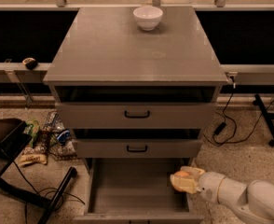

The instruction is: Place orange into bottom drawer

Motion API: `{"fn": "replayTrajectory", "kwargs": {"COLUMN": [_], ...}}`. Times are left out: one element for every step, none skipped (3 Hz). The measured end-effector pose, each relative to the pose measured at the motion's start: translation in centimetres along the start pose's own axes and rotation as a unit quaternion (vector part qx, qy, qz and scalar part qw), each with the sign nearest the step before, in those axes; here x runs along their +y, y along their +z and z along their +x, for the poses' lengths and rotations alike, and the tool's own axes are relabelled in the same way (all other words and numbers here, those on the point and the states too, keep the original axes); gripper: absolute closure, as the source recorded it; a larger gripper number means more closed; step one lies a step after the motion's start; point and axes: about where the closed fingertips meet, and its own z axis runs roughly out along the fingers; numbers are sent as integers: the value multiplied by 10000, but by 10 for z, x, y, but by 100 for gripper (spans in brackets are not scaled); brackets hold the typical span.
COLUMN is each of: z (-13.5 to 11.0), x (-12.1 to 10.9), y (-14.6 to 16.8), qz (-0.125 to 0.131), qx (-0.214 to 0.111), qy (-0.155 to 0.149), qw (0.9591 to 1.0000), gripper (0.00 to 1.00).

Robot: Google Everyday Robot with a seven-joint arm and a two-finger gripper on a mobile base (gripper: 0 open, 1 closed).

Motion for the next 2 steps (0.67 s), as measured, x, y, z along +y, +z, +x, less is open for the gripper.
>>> {"fn": "replayTrajectory", "kwargs": {"z": [63,78], "x": [-23,-45], "y": [53,84], "qz": [61,149], "qx": [389,605], "qy": [440,737], "qw": [9983,9953], "gripper": [100,100]}}
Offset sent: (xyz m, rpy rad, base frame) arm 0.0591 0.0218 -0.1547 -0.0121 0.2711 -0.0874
